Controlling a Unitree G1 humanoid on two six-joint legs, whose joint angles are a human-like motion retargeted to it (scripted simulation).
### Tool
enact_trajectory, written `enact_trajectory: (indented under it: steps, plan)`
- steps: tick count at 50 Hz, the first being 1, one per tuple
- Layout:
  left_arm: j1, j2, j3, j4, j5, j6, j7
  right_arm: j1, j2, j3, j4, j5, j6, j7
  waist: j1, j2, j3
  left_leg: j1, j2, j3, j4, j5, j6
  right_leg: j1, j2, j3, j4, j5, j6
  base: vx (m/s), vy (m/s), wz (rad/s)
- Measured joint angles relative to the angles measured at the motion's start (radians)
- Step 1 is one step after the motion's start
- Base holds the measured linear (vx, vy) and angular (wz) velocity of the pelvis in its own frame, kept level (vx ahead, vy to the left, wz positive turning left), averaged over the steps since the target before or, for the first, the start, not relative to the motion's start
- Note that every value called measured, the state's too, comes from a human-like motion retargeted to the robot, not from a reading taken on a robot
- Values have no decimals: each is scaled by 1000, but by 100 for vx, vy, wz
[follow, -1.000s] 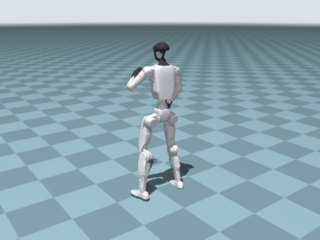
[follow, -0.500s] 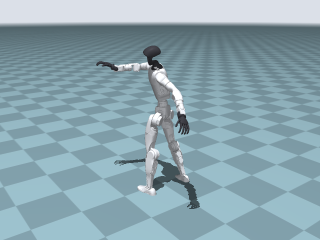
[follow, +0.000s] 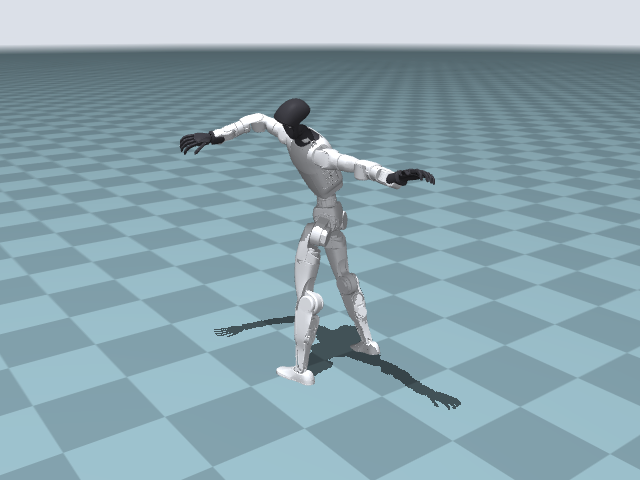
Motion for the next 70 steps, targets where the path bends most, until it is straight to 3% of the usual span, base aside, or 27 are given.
enact_trajectory:
  steps: [5,11,15,18,22,25,30,35,40,45,53,65,70]
  plan:
    - [71,-61,107,-24,-80,11,157,68,-124,-134,-314,-236,73,-266,-152,-62,-68,42,70,117,39,-31,0,-34,33,144,26,-10,0,-7,-15,-140]
    - [-234,-340,-198,-33,-278,0,383,297,-1,-443,-717,-413,129,-400,-426,-150,-246,198,128,422,92,-81,9,-88,31,420,109,-58,0,-4,-12,-258]
    - [-577,-563,-397,57,-425,-6,442,415,127,-582,-903,-493,97,-352,-636,-137,-395,349,143,688,128,-84,-3,-95,50,651,132,-76,-17,0,-15,-313]
    - [-904,-713,-613,62,-560,-36,360,439,234,-612,-950,-482,68,-257,-808,-57,-495,458,160,842,160,-57,-18,-56,87,797,108,-65,-43,2,-19,-265]
    - [-1363,-806,-946,-119,-691,-74,89,459,370,-625,-906,-401,50,-96,-1036,83,-541,575,197,930,228,-14,-42,43,133,919,60,-38,-65,5,-18,-175]
    - [-1671,-738,-1236,-353,-683,-92,-88,516,451,-672,-834,-335,51,-29,-1185,165,-553,610,220,945,283,24,-43,79,161,987,44,-17,-62,5,-17,-137]
    - [-2194,-510,-1756,-705,-612,-121,-317,721,509,-821,-718,-287,67,67,-1330,306,-584,584,234,943,351,107,-19,42,201,1116,18,27,-50,6,-13,-149]
    - [-2682,-377,-2244,-958,-445,-197,-366,972,545,-1013,-639,-210,51,67,-1402,448,-594,535,227,902,383,171,-27,3,215,1224,-57,71,-39,6,-5,-122]
    - [-3017,-413,-2545,-1080,-208,-223,-326,1148,633,-1154,-552,-92,39,56,-1436,533,-605,485,205,883,366,202,-36,-56,206,1266,-88,85,-22,2,-1,-41]
    - [-3168,-499,-2664,-1188,-16,-229,-279,1192,754,-1158,-435,52,24,-16,-1430,558,-581,452,196,900,341,196,-34,-98,191,1251,-87,77,-6,-3,1,20]
    - [-3176,-552,-2708,-1355,334,-211,-238,1154,884,-1016,-122,414,-36,11,-1384,544,-539,412,201,866,301,161,-50,-115,175,1158,-81,60,0,-6,-1,68]
    - [-2926,-437,-2672,-1508,558,-221,-190,1040,1007,-868,282,622,-57,-4,-1297,476,-438,341,236,740,296,77,-81,-96,177,964,-59,39,0,-9,-3,83]
    - [-2781,-365,-2602,-1542,572,-225,-166,928,1074,-812,502,720,-48,-96,-1247,429,-405,301,198,709,279,41,-66,-100,120,889,-63,36,0,-13,10,94]
